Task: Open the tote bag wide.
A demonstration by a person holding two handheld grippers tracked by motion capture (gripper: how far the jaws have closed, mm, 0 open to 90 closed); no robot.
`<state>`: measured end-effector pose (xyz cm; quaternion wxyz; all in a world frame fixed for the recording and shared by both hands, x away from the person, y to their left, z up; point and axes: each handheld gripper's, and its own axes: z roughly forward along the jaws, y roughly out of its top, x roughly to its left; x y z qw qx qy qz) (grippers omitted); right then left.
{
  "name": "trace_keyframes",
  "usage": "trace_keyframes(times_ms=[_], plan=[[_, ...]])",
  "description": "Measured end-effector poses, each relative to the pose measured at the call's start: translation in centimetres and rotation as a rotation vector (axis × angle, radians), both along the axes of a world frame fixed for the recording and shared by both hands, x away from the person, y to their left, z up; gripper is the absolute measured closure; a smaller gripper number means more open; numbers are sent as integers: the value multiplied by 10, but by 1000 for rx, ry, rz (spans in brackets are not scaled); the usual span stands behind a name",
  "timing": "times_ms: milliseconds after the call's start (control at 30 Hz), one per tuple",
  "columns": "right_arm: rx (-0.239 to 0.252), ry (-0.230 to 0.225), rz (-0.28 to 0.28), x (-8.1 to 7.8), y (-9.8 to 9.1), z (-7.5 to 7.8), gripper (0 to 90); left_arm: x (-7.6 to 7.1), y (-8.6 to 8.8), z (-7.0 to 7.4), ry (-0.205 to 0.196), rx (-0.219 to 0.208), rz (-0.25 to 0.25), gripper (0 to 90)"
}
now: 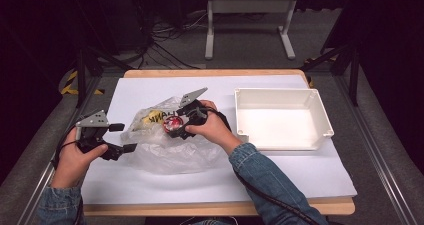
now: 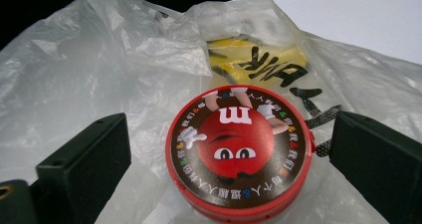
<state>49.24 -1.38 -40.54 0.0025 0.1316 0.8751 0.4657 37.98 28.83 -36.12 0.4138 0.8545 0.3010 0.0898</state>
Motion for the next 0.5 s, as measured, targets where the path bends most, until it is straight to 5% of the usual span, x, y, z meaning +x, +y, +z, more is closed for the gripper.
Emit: trace_keyframes(times_ms=[500], plan=[[-55,13,13,3,11,-32,38,2,3,-3,8,-3,9,104]])
